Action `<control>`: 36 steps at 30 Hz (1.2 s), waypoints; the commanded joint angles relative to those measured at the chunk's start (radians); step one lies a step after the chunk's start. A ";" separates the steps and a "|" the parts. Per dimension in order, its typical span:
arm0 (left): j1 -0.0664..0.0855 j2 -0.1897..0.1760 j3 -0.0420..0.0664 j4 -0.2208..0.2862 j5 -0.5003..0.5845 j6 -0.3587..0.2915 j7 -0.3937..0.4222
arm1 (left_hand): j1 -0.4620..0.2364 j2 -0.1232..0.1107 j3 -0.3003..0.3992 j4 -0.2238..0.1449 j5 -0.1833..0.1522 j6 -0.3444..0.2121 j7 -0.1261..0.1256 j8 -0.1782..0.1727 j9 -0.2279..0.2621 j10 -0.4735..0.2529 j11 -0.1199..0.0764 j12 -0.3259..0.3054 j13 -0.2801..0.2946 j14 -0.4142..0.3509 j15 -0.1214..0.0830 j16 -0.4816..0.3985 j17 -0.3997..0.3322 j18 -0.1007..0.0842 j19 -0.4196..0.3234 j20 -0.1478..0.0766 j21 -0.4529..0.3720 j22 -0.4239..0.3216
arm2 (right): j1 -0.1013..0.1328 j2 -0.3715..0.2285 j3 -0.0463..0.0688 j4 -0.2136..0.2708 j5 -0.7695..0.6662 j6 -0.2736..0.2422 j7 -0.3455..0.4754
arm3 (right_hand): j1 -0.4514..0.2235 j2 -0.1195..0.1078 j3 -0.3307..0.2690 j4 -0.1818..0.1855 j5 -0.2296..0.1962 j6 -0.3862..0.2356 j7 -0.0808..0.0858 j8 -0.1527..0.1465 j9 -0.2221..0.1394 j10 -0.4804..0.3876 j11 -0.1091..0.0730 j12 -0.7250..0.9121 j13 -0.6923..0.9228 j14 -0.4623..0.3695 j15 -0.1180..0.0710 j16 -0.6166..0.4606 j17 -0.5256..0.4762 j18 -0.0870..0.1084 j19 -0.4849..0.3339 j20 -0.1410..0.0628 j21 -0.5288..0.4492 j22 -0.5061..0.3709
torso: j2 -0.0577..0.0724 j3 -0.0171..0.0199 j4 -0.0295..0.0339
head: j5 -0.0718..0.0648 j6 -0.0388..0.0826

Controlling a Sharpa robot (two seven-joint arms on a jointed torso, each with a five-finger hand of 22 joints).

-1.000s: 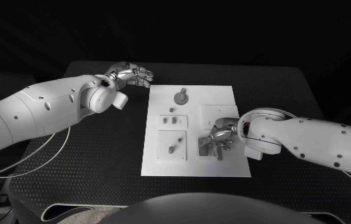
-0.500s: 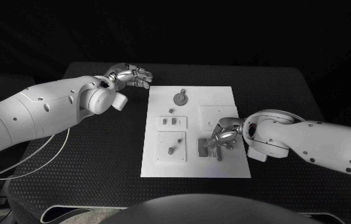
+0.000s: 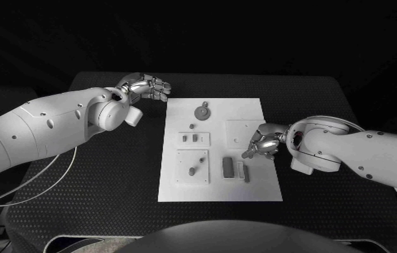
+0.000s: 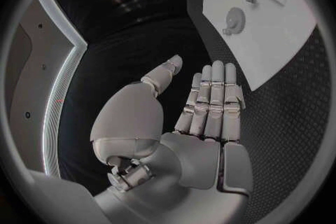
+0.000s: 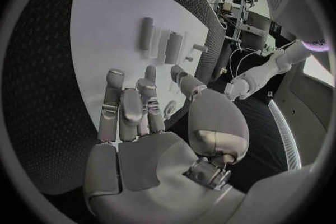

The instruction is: Assemble the parts on the task board

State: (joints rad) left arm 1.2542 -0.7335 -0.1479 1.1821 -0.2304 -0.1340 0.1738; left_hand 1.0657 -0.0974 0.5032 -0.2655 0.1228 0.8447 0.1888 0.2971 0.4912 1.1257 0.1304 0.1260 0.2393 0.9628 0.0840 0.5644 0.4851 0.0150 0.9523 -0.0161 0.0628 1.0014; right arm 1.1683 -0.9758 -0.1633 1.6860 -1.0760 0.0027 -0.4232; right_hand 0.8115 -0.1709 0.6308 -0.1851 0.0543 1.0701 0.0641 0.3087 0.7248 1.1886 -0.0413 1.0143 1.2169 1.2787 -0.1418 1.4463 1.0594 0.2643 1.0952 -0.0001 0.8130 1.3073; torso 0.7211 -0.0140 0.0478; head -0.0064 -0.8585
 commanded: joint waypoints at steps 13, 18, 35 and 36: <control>0.001 0.000 0.000 0.004 0.006 0.016 0.003 | -0.012 0.000 -0.001 0.008 0.001 -0.006 -0.003 0.007 -0.001 -0.007 0.002 0.005 -0.001 0.004 0.003 -0.005 0.002 0.007 -0.007 0.004 0.005 -0.002 | -0.063 0.020 -0.018 -0.020 -0.077 0.077 -0.070 | -0.036 0.013 -0.008 0.005 -0.004 0.026 -0.006 0.011 0.011 0.019 -0.009 0.012 0.001 0.018 -0.003 0.012 0.014 -0.002 0.011 0.000 0.006 0.017 | 0.000 -0.0002 0.0026 | 0.000 -0.005; 0.001 -0.001 0.000 0.005 0.006 0.017 0.003 | -0.013 0.000 -0.001 0.008 0.001 -0.006 -0.003 0.007 -0.001 -0.007 0.002 0.005 -0.001 0.004 0.003 -0.005 0.003 0.007 -0.007 0.004 0.005 -0.002 | -0.070 0.027 -0.020 -0.022 -0.077 0.072 -0.070 | -0.045 0.013 -0.006 0.013 -0.004 0.031 -0.008 0.011 0.012 0.022 -0.011 0.013 0.001 0.020 -0.004 0.014 0.015 -0.002 0.012 -0.001 0.006 0.017 | 0.000 -0.0011 0.0020 | -0.002 -0.006; 0.001 -0.003 0.000 0.005 0.006 0.017 0.002 | -0.014 0.000 -0.001 0.009 0.001 -0.006 -0.003 0.007 -0.001 -0.007 0.002 0.005 -0.001 0.004 0.004 -0.007 0.004 0.007 -0.007 0.004 0.006 -0.002 | -0.086 0.055 -0.021 -0.041 -0.104 0.075 -0.077 | -0.035 0.071 -0.008 -0.031 -0.004 0.042 -0.013 0.009 0.018 0.032 -0.015 0.017 0.004 0.025 -0.007 0.019 0.016 -0.002 0.012 -0.006 0.009 0.019 | 0.000 -0.0009 0.0016 | -0.002 -0.006; 0.001 -0.002 0.000 0.005 0.006 0.018 0.002 | -0.014 0.000 -0.001 0.009 0.001 -0.006 -0.003 0.007 -0.001 -0.007 0.002 0.005 -0.001 0.004 0.004 -0.007 0.004 0.007 -0.007 0.004 0.006 -0.002 | -0.086 0.056 -0.021 -0.042 -0.105 0.076 -0.077 | -0.030 0.083 -0.008 -0.043 -0.004 0.044 -0.013 0.009 0.019 0.034 -0.016 0.020 0.006 0.026 -0.007 0.020 0.016 -0.002 0.012 -0.006 0.010 0.020 | 0.000 -0.0010 0.0014 | -0.003 -0.006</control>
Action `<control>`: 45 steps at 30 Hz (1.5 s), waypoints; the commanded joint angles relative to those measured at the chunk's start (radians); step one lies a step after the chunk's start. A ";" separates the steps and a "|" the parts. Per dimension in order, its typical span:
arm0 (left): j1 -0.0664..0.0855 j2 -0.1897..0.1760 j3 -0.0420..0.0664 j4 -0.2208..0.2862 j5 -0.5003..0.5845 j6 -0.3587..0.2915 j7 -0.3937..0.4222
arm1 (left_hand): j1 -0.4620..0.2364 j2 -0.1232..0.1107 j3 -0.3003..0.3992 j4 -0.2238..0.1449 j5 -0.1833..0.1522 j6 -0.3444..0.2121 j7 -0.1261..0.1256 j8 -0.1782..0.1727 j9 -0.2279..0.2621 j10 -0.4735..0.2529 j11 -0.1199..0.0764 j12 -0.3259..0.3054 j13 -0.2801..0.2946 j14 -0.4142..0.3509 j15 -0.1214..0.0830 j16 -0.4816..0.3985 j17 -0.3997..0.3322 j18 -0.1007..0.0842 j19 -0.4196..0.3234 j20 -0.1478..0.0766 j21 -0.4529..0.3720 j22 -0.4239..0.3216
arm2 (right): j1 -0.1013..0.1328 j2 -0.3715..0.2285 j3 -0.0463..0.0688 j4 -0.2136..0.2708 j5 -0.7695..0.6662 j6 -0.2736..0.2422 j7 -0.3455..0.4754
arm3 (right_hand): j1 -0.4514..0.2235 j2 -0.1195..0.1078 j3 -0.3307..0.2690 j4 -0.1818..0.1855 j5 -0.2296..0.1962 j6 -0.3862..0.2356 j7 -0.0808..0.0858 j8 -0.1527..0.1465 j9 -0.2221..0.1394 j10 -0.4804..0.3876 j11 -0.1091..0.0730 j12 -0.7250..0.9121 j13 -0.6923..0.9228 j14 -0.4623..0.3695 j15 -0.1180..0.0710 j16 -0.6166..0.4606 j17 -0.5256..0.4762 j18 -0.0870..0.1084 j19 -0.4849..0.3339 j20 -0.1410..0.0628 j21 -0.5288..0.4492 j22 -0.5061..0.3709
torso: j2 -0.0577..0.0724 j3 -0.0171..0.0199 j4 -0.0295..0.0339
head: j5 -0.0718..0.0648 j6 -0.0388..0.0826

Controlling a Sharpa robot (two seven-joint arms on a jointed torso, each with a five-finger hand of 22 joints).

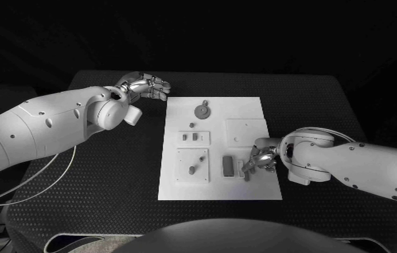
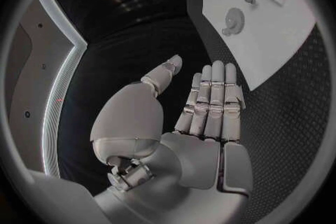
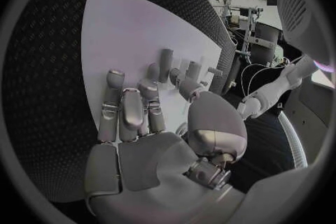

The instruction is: Assemble the parts on the task board

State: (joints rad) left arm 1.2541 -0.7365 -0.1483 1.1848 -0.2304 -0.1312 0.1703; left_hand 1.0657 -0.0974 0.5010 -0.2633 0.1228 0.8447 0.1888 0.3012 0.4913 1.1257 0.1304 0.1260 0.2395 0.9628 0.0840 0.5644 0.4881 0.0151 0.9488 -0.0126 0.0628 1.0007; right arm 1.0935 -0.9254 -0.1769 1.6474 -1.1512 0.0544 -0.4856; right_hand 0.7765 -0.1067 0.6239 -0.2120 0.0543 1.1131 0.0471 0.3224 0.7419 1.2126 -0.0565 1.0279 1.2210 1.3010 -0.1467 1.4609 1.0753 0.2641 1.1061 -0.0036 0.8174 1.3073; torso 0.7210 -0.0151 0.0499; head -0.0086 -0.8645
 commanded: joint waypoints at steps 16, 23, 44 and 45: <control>0.001 -0.003 0.001 0.003 0.006 0.015 0.003 | -0.013 0.000 0.002 0.007 0.001 -0.006 -0.003 0.004 -0.002 -0.007 0.002 0.006 -0.001 0.004 0.004 -0.008 0.003 0.007 -0.004 0.000 0.006 -0.002 | -0.012 -0.006 -0.008 -0.022 -0.039 0.027 -0.014 | 0.067 0.077 0.007 -0.080 -0.004 0.004 0.004 -0.012 0.006 0.013 0.000 0.004 0.002 0.000 0.000 0.006 -0.011 -0.002 -0.003 -0.001 0.008 0.020 | 0.000 0.0008 -0.0009 | -0.005 -0.001; 0.001 -0.004 0.000 0.004 0.006 0.017 -0.001 | -0.012 0.000 0.002 0.007 0.001 -0.006 -0.003 0.004 -0.002 -0.008 0.002 0.006 -0.001 0.004 0.004 -0.009 0.004 0.007 -0.004 0.000 0.006 -0.002 | -0.011 -0.021 -0.008 -0.027 -0.038 0.027 -0.012 | 0.071 0.067 0.001 -0.079 -0.004 0.003 0.005 -0.014 0.007 0.011 0.001 0.000 0.000 -0.004 0.002 0.005 -0.016 -0.002 -0.004 0.000 0.008 0.020 | 0.000 0.0008 -0.0009 | -0.006 -0.001; 0.001 -0.005 0.000 0.005 0.005 0.017 -0.003 | -0.012 -0.001 0.002 0.007 -0.004 -0.007 -0.003 0.004 -0.002 -0.009 0.002 0.006 -0.002 0.003 0.004 -0.011 0.006 0.006 -0.005 0.001 0.005 -0.002 | -0.011 -0.025 -0.008 -0.017 -0.124 0.020 -0.007 | 0.046 0.015 -0.007 -0.062 -0.004 -0.002 0.009 -0.024 0.005 0.007 0.005 -0.009 -0.006 -0.020 0.004 -0.003 -0.042 -0.002 -0.007 0.006 0.003 0.016 | 0.000 0.0003 -0.0008 | -0.012 0.000; 0.001 -0.005 0.000 0.005 0.005 0.017 -0.003 | -0.012 -0.001 0.002 0.007 -0.004 -0.007 -0.003 0.004 -0.002 -0.009 0.002 0.006 -0.002 0.003 0.004 -0.011 0.006 0.006 -0.006 0.001 0.005 -0.002 | -0.011 -0.025 -0.008 -0.013 -0.156 0.021 -0.007 | 0.046 0.014 -0.007 -0.062 -0.004 -0.002 0.010 -0.024 0.005 0.007 0.005 -0.009 -0.006 -0.020 0.004 -0.003 -0.042 -0.002 -0.007 0.006 0.002 0.016 | 0.000 0.0004 -0.0006 | -0.012 -0.001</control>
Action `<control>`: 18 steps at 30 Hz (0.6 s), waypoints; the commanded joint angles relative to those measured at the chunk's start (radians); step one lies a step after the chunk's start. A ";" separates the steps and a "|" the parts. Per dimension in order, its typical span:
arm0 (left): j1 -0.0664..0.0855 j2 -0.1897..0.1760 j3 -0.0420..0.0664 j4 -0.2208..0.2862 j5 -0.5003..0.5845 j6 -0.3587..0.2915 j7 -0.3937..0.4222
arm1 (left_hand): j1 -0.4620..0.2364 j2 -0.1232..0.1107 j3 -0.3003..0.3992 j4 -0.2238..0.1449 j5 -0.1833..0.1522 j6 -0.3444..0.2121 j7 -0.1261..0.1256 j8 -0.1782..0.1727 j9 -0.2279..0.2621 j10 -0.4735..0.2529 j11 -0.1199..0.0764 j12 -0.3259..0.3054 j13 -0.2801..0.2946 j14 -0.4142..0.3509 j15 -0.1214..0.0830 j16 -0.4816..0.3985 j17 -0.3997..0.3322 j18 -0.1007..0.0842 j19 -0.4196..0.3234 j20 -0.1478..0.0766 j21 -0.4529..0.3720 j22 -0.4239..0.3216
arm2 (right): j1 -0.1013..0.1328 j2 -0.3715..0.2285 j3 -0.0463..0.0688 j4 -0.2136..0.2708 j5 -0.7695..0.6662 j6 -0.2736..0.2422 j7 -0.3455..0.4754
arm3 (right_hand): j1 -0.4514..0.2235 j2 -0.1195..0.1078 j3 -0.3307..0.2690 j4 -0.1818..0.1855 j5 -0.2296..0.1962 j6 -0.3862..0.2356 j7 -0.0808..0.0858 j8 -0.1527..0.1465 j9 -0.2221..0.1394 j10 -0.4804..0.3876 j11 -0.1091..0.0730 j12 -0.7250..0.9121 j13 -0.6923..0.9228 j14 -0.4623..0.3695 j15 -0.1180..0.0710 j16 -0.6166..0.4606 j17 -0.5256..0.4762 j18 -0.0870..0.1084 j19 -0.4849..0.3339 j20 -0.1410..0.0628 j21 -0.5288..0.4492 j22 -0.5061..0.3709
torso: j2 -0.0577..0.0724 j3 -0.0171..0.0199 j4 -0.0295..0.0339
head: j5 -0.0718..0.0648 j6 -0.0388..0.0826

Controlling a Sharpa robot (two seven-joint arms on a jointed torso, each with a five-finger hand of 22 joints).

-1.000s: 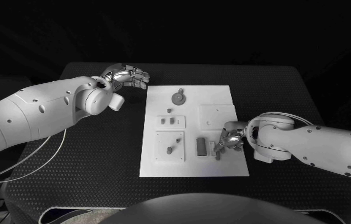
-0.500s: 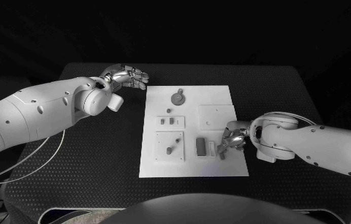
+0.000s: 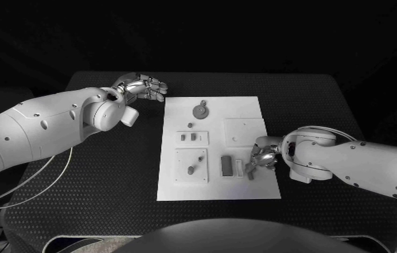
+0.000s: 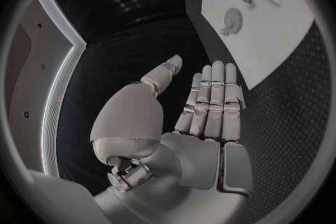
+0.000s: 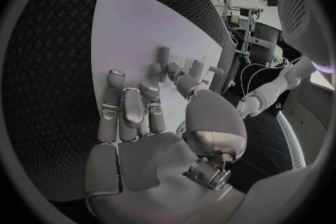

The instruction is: Assemble the parts on the task board

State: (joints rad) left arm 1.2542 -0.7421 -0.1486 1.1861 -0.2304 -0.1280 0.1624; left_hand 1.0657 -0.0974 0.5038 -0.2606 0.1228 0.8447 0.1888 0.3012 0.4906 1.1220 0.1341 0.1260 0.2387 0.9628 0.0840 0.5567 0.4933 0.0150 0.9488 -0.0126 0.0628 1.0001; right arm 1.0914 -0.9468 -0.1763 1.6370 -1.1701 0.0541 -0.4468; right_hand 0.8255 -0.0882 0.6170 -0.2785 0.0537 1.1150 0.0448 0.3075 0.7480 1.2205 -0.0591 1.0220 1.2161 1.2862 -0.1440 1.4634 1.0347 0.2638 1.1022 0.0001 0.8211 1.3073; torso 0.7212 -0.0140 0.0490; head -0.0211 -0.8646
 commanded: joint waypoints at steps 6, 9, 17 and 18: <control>0.001 -0.002 0.000 0.005 0.005 0.012 0.004 | -0.012 -0.001 -0.001 0.004 -0.005 -0.007 -0.002 0.004 -0.002 -0.006 -0.001 0.006 -0.001 0.003 0.004 -0.004 0.002 0.006 -0.006 0.001 0.005 -0.002 | -0.009 -0.013 -0.008 0.032 -0.329 0.033 -0.047 | -0.016 -0.057 0.010 0.028 -0.003 -0.018 0.018 -0.022 -0.004 -0.012 0.014 -0.013 -0.005 -0.029 0.004 -0.017 -0.033 -0.002 -0.009 0.006 -0.008 0.014 | 0.000 -0.0006 0.0002 | 0.001 -0.002; 0.001 -0.003 0.000 0.006 0.005 0.012 0.004 | -0.012 -0.002 -0.001 0.004 -0.005 -0.007 -0.002 0.004 -0.002 -0.006 -0.001 0.006 -0.001 0.002 0.004 -0.005 0.002 0.006 -0.007 0.001 0.005 -0.002 | -0.009 -0.017 -0.008 0.050 -0.399 0.035 -0.047 | -0.027 -0.093 0.029 0.071 -0.003 -0.036 0.025 -0.036 -0.012 -0.019 0.020 -0.018 -0.008 -0.048 0.008 -0.025 -0.056 -0.002 -0.015 0.009 -0.014 0.013 | 0.000 -0.0013 -0.0003 | 0.001 -0.003; 0.001 -0.006 0.000 0.010 0.003 0.012 0.004 | -0.012 -0.002 -0.001 0.004 -0.006 -0.007 -0.002 0.004 -0.002 -0.006 -0.001 0.006 -0.001 0.002 0.005 -0.006 0.003 0.006 -0.007 0.002 0.005 -0.002 | -0.009 -0.022 -0.009 0.087 -0.515 0.057 -0.047 | -0.012 -0.126 0.050 0.119 -0.003 -0.058 0.037 -0.059 -0.028 -0.031 0.031 -0.026 -0.013 -0.074 0.018 -0.032 -0.081 -0.002 -0.029 0.015 -0.017 0.018 | 0.000 -0.0006 0.0004 | -0.003 -0.006; 0.001 -0.007 0.000 0.011 0.003 0.012 0.004 | -0.012 -0.002 -0.001 0.004 -0.006 -0.007 -0.002 0.004 -0.002 -0.006 -0.001 0.006 -0.001 0.001 0.005 -0.006 0.003 0.006 -0.007 0.002 0.005 -0.002 | -0.009 -0.022 -0.009 0.090 -0.525 0.060 -0.047 | -0.010 -0.128 0.050 0.119 -0.003 -0.060 0.038 -0.061 -0.030 -0.032 0.032 -0.028 -0.014 -0.075 0.019 -0.032 -0.082 -0.002 -0.031 0.016 -0.017 0.019 | 0.000 -0.0006 0.0004 | -0.003 -0.006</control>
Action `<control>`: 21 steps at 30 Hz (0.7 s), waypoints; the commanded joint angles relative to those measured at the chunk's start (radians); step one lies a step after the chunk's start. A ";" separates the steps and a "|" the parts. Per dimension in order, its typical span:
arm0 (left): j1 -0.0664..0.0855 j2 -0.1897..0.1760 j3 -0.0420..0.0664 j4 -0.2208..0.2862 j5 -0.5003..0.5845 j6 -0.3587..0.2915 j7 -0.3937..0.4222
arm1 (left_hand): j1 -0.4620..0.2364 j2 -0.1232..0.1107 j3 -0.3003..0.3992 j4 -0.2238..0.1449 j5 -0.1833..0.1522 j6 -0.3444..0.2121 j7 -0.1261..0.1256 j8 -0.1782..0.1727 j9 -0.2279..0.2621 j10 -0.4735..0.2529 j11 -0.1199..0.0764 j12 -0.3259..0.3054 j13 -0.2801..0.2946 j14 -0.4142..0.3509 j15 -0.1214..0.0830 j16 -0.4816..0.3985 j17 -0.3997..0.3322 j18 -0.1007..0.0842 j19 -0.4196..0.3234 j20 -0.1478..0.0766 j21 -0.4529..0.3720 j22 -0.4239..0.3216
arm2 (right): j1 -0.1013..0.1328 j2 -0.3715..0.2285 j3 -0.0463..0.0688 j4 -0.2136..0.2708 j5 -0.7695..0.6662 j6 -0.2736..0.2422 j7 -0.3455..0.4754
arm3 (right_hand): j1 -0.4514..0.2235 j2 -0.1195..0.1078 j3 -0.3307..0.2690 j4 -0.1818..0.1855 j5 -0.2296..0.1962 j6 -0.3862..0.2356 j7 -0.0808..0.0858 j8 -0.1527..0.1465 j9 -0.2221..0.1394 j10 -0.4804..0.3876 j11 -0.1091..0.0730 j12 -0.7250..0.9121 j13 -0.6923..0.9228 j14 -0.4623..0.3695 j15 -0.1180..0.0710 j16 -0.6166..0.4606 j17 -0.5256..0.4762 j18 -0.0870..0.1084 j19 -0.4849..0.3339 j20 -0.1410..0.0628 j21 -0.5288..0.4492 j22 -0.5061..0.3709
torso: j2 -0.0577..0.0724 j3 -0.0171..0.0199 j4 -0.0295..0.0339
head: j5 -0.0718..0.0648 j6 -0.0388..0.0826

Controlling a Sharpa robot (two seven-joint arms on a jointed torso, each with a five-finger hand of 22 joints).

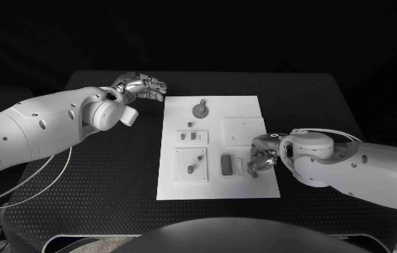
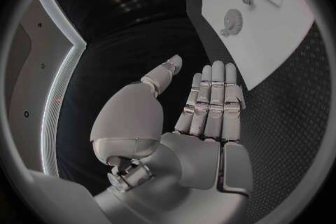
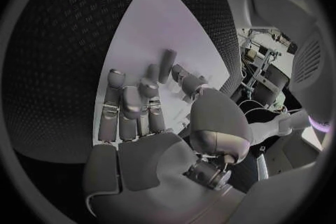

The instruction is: Assemble the parts on the task board

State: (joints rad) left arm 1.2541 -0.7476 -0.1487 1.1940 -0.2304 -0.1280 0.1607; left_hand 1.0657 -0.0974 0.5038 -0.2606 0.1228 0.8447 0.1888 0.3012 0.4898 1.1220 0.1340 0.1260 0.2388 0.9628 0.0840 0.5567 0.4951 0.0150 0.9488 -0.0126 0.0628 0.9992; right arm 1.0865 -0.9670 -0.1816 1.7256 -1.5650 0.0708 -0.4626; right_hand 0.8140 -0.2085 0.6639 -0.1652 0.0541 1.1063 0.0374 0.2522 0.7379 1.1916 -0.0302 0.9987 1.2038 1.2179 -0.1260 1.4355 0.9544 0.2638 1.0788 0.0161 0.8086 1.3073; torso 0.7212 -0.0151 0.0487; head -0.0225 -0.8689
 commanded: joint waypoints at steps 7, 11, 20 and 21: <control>0.001 -0.003 0.000 0.003 0.003 0.012 0.006 | -0.012 -0.003 -0.002 0.004 -0.007 -0.008 -0.002 0.003 -0.001 -0.007 -0.001 0.005 -0.002 0.001 0.005 -0.008 0.002 0.006 -0.009 0.002 0.005 -0.002 | -0.005 -0.003 -0.003 0.017 -0.165 0.052 -0.032 | 0.015 -0.023 -0.001 0.012 -0.004 -0.086 0.060 -0.033 -0.042 -0.013 0.017 -0.010 -0.006 -0.019 0.012 -0.005 -0.003 -0.002 -0.020 0.006 -0.007 0.019 | 0.000 0.0009 0.0000 | -0.003 -0.002; 0.001 -0.003 0.000 0.005 0.003 0.012 0.005 | -0.012 -0.003 -0.002 0.004 -0.007 -0.008 -0.002 0.003 -0.001 -0.007 0.000 0.005 -0.002 0.000 0.005 -0.008 0.003 0.006 -0.009 0.002 0.005 -0.002 | -0.005 -0.004 -0.004 0.018 -0.156 0.068 -0.033 | 0.020 -0.015 0.000 0.015 -0.004 -0.085 0.061 -0.034 -0.046 -0.013 0.018 -0.008 -0.006 -0.020 0.014 -0.004 -0.003 -0.002 -0.021 0.007 -0.006 0.020 | 0.000 0.0008 0.0003 | -0.003 -0.002; 0.001 -0.002 0.000 0.007 0.002 0.012 0.006 | -0.013 -0.002 -0.002 0.005 -0.007 -0.009 -0.002 0.003 -0.002 -0.008 0.000 0.005 -0.002 0.000 0.006 -0.009 0.003 0.006 -0.009 0.002 0.005 -0.002 | -0.010 0.003 -0.009 0.003 -0.150 0.086 -0.033 | 0.065 0.080 -0.030 -0.073 -0.004 -0.067 0.058 -0.033 -0.066 -0.014 0.017 0.000 -0.006 -0.025 0.015 0.007 -0.002 -0.002 -0.032 0.010 0.002 0.021 | 0.000 0.0001 0.0002 | -0.004 -0.001; 0.001 -0.002 0.000 0.008 0.002 0.011 0.006 | -0.013 -0.002 -0.002 0.005 -0.007 -0.009 -0.002 0.003 -0.002 -0.008 0.000 0.005 -0.002 0.000 0.006 -0.009 0.004 0.006 -0.009 0.002 0.005 -0.002 | -0.012 0.003 -0.011 -0.001 -0.150 0.084 -0.033 | 0.071 0.094 -0.032 -0.085 -0.004 -0.064 0.058 -0.032 -0.068 -0.013 0.016 0.001 -0.006 -0.025 0.015 0.008 -0.003 -0.002 -0.031 0.010 0.003 0.021 | 0.000 0.0001 0.0004 | -0.005 -0.001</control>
State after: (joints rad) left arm 1.2541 -0.7517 -0.1490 1.1978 -0.2307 -0.1280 0.1594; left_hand 1.0617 -0.1014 0.5038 -0.2606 0.1190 0.8412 0.1854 0.3012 0.4900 1.1220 0.1340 0.1260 0.2380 0.9628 0.0840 0.5528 0.4971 0.0150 0.9452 -0.0090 0.0628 0.9985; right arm 1.0853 -0.9603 -0.1828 1.7418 -1.6913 0.1082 -0.4725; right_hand 0.8784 -0.1262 0.6315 -0.2431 0.0541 1.0925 0.0390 0.2313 0.7761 1.1792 -0.0178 0.9938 1.1986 1.2004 -0.1086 1.4405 0.9521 0.2637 1.0555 0.0251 0.8086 1.3073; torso 0.7211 -0.0146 0.0488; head -0.0263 -0.8702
